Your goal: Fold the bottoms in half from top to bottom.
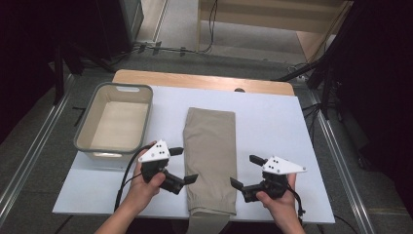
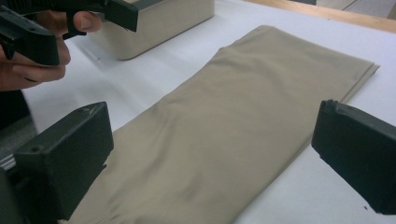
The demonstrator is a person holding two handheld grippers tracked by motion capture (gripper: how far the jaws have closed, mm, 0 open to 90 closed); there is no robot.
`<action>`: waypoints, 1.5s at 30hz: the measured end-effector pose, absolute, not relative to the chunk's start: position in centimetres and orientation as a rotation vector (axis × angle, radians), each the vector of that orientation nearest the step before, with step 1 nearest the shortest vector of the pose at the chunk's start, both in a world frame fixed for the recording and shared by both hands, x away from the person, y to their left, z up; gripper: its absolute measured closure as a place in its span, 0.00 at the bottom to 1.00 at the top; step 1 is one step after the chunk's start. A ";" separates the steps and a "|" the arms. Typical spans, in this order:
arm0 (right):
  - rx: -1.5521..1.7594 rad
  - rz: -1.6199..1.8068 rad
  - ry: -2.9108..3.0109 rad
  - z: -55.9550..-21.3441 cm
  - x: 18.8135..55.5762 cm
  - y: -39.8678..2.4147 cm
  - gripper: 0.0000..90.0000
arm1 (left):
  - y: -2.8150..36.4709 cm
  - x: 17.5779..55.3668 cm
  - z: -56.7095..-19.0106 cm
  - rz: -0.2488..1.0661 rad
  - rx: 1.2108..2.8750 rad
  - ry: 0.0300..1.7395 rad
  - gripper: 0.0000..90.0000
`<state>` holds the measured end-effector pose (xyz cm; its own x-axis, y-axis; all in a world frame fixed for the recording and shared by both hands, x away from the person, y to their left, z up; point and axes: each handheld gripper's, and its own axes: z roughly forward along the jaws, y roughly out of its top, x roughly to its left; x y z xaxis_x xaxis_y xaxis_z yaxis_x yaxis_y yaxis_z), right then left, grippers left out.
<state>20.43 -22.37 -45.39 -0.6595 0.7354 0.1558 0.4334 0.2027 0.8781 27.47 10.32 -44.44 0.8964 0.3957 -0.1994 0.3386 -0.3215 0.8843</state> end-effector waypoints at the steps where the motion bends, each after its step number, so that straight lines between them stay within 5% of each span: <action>1: 1.097 1.440 2.189 -45.3 21.2 -22.4 0.00 | 10.2 27.9 -44.4 0.073 1.933 0.542 0.00; 34: 1.306 1.263 2.276 -48.3 39.9 -23.6 0.00 | 6.8 45.3 -48.0 0.057 2.032 0.834 0.06; 36: 1.334 1.224 2.252 -48.6 40.8 -23.7 0.11 | 6.6 45.8 -48.1 0.091 2.064 0.829 0.10; 45: 1.422 1.089 2.267 -49.7 43.8 -23.5 0.26 | 6.3 47.8 -49.3 0.162 2.069 1.005 0.24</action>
<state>43.84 -23.51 -49.74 -0.4915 0.8541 0.1698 0.6663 0.2433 0.7049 47.81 6.32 -49.30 0.6743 0.7056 -0.2180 0.6012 -0.3530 0.7169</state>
